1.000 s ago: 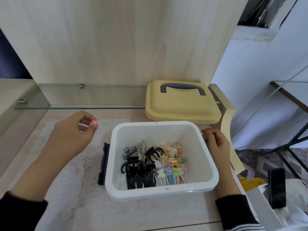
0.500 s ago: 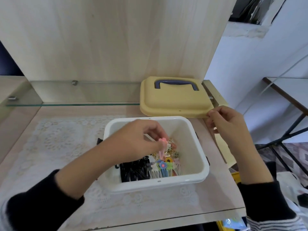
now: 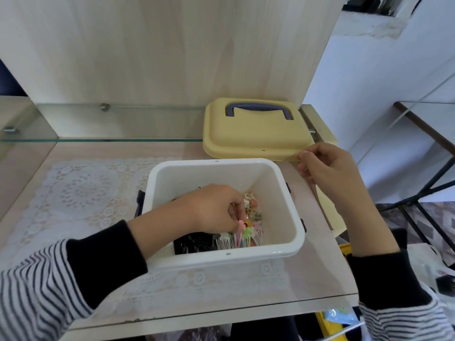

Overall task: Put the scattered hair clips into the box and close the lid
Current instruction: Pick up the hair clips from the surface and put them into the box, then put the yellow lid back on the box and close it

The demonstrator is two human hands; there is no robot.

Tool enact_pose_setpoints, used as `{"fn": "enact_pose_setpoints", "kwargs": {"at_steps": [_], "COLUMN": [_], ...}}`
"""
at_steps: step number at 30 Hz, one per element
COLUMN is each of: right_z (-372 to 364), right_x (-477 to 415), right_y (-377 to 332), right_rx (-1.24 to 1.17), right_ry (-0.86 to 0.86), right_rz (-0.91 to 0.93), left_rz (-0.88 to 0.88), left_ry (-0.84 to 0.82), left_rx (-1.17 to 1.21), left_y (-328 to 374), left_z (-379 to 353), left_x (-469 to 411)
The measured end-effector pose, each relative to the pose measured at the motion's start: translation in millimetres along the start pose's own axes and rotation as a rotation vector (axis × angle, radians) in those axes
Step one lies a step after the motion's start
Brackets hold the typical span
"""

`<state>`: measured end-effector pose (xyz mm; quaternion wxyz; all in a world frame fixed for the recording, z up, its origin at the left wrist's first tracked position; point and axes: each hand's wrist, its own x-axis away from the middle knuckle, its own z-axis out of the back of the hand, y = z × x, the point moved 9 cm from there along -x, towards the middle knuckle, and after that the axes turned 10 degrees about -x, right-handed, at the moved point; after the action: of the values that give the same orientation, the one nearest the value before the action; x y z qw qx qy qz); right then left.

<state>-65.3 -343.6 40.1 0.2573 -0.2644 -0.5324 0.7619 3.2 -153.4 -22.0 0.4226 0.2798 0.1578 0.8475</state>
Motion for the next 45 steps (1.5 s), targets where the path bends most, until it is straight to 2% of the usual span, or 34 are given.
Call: {"fn": "enact_pose_setpoints", "kwargs": {"at_steps": [7,11,17,21,23,28,34,37,39,45], "right_z": [2,14,33,41,38,18,8,-1,-7,-9], "right_x": [0,-9,-19,-31,-42,-64,-78,-82,-81,-77], "right_y": [-10,-17,-29,-29,-21,7,13,18,14,5], "right_rx": [0.057,0.039,-0.015,0.040,0.099,0.209,0.278,0.270,0.263,0.211], "right_ry": [0.017,0.078,0.214,0.282,0.267,0.121,0.092,0.052,0.038,0.058], "right_rz": [0.057,0.082,0.128,0.130,0.079,-0.112,-0.246,-0.298,-0.282,-0.256], "left_rz": [-0.001,-0.017,-0.024,0.009,0.073,0.255,0.422,0.425,0.407,0.400], "left_ry": [0.054,0.178,0.472,0.706,0.753,0.563,0.492,0.444,0.468,0.493], "left_rx": [-0.066,-0.038,0.099,0.327,0.416,0.350,0.280,0.221,0.210,0.303], "left_y": [-1,7,15,-5,-22,-53,-65,-57,-53,-55], "left_z": [3,25,90,131,141,133,129,126,127,127], "left_x": [2,11,29,32,25,-8,-24,-29,-33,-32]}}
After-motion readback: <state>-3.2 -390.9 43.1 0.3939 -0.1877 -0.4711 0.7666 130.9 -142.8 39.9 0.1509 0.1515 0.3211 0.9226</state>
